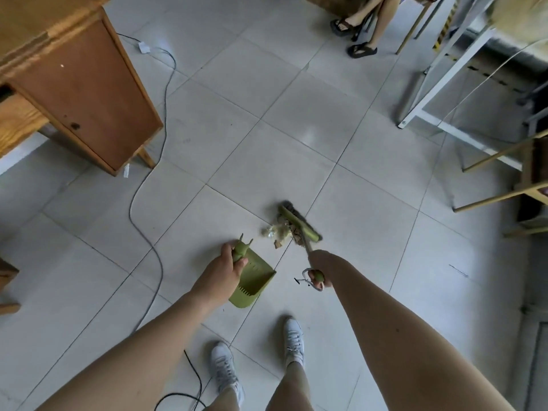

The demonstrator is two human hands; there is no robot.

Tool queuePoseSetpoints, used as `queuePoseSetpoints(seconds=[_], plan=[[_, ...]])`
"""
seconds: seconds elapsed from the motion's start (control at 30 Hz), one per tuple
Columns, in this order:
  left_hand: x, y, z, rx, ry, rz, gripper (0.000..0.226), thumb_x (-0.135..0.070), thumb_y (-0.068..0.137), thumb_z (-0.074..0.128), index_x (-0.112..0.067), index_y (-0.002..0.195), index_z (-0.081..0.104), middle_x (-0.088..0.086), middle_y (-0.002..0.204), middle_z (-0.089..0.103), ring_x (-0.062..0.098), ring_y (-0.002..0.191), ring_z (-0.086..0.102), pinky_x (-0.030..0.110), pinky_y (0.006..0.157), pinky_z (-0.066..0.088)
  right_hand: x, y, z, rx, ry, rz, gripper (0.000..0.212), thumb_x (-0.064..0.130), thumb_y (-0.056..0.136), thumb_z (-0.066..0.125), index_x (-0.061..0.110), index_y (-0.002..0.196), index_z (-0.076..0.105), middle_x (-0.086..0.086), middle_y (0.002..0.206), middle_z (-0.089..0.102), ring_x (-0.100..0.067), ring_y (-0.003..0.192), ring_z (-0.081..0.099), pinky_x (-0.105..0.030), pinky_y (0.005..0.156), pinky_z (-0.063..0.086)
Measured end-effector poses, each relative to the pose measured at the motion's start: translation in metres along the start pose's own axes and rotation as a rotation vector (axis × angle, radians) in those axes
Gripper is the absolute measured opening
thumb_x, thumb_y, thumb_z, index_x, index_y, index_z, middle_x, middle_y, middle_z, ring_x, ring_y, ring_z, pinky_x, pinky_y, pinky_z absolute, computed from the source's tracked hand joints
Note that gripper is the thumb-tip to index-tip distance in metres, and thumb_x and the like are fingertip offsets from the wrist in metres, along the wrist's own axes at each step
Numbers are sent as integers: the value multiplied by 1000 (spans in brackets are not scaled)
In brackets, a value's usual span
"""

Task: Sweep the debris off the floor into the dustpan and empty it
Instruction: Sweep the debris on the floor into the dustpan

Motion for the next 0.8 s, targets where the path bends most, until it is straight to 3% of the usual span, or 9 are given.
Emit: queuePoseSetpoints(seconds=[0.1, 0.23, 0.37, 0.47, 0.57, 0.8], plan=[[8, -2, -1, 13, -10, -4, 24, -35, 99, 43, -13, 94, 33, 8, 75, 54, 30, 70, 57, 33, 54, 35, -13, -1, 12, 12, -18, 28, 19, 7, 91, 26, 2, 82, 41, -14, 51, 49, -23, 51, 41, -28, 55, 31], [17, -7, -2, 37, -9, -7, 25, -37, 99, 43, -14, 93, 33, 3, 70, 52, 17, 61, 52, 28, 47, 33, -31, -8, 29, 36, 6, 30, 27, 23, 98, 38, 12, 73, 41, 0, 23, 45, -22, 56, 44, -29, 50, 37], [24, -12, -1, 43, -36, -14, 25, -36, 99, 43, -15, 91, 32, 3, 71, 51, 22, 65, 52, 33, 51, 33, -38, -18, 54, 49, -9, 27, 26, 19, 97, 35, 13, 72, 39, -1, 26, 47, -21, 53, 43, -26, 49, 37], [31, -15, -1, 43, -27, -23, 25, -37, 99, 41, -14, 94, 32, 4, 75, 52, 26, 69, 52, 34, 55, 34, -43, -24, 69, 39, -84, 82, 25, 7, 90, 23, 4, 72, 40, -12, 44, 50, -18, 33, 40, -21, 45, 31], [37, -18, -1, 55, -25, -27, 26, -37, 100, 39, -12, 96, 33, 7, 77, 53, 25, 67, 52, 33, 53, 33, -48, -35, 77, 46, -124, 101, 28, 9, 90, 21, 7, 71, 41, -8, 30, 43, -14, 19, 36, -11, 42, 32], [31, -19, 5, 48, -24, -30, 26, -35, 100, 39, -10, 99, 33, 12, 83, 54, 31, 72, 52, 34, 57, 36, -56, -61, 100, 134, -162, 88, 25, 11, 92, 17, 10, 76, 37, -6, 29, 42, -14, 25, 37, -16, 42, 33]])
Point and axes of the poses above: each hand's wrist, its own y-axis towards the middle knuckle, its own z-axis out of the palm, x = y × z, the point moved 5 cm from there along y, towards the middle knuckle
